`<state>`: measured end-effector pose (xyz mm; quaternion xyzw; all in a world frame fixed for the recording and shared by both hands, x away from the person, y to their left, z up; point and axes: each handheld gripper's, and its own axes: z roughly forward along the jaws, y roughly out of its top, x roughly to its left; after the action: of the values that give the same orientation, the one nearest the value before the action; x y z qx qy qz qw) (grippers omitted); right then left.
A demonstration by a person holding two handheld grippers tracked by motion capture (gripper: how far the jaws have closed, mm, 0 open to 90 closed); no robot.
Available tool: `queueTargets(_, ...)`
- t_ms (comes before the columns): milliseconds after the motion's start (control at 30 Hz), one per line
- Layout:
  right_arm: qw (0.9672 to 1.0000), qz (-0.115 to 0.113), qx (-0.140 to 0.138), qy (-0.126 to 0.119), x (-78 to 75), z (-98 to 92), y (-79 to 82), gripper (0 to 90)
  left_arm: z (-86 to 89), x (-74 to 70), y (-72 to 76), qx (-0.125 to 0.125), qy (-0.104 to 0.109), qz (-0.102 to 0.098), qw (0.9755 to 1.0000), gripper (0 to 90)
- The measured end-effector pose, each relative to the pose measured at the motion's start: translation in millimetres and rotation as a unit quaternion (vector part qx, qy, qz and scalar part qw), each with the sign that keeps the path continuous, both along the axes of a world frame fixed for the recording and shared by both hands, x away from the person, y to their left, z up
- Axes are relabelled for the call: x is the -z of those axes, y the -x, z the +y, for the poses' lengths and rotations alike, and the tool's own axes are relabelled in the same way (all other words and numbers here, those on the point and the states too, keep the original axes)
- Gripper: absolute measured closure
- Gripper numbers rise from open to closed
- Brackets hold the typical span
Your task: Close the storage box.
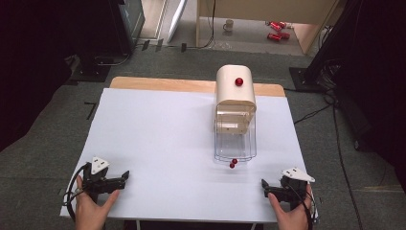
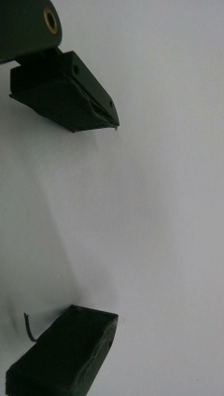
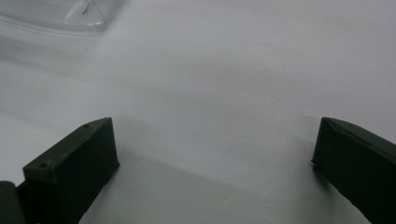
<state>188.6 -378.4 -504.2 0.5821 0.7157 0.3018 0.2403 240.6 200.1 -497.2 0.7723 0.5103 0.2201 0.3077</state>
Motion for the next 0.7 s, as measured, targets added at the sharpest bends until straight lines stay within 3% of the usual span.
queueTargets(433, 1.0000, 0.000, 0.001, -0.006, -0.9, -1.4, -0.3, 1.4, -0.2, 0.2, 0.4, 0.000, 0.000, -0.001, 1.0000, 6.8)
queueTargets(533, 0.9997, -0.017, 0.014, -0.005, -3.2, 1.0, 2.9, 7.9, -0.2, 0.2, 0.3, 0.000, -0.001, -0.001, 1.0000, 6.8)
queueTargets(700, 0.9992, -0.028, 0.024, -0.013, -8.9, 6.7, 6.4, 8.1, -0.2, 0.2, 0.4, 0.000, -0.001, -0.001, 1.0000, 6.8)
